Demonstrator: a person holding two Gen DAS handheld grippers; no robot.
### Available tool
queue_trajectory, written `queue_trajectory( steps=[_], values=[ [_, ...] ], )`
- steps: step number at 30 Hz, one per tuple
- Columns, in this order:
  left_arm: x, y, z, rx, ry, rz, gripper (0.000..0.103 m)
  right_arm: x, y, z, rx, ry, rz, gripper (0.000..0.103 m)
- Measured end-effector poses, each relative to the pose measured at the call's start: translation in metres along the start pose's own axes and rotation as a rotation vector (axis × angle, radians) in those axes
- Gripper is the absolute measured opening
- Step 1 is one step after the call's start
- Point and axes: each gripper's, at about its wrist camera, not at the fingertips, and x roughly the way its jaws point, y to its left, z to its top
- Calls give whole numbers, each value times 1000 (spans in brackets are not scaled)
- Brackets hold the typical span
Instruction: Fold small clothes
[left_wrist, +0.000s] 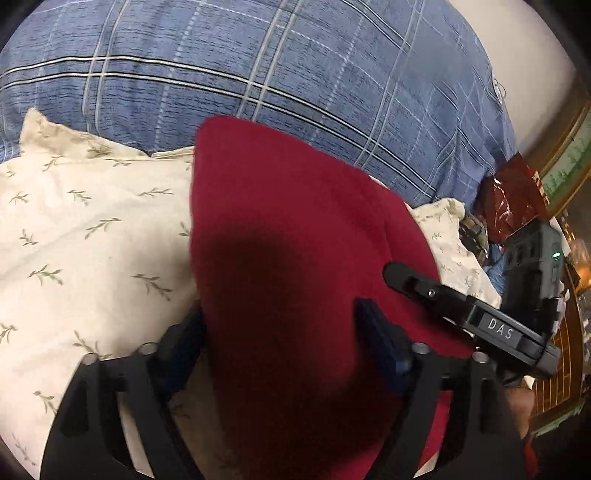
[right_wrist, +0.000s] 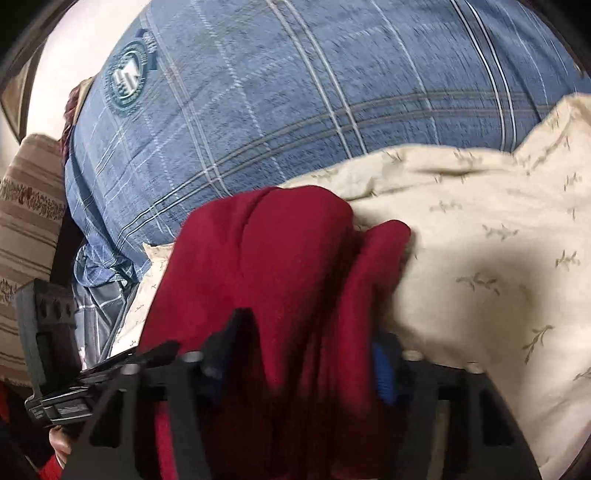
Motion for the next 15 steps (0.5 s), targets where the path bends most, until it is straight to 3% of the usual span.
queue_trajectory(
  steps=[4,7,11,15],
  values=[
    [-22,-5,0,30,6,-16,52,-24,20,2,-34,-22,11,37],
    [-54,-4,-3,13,14,-30,52,-49,41,-1,-42,-37,91,36],
    [-102,-1,-28,56,7,47,52,-62,71,-22,-74,-11,148,36],
    [-114,25,-63,5,31,131,52,-39,85,-53,-75,62,175,43]
  ],
)
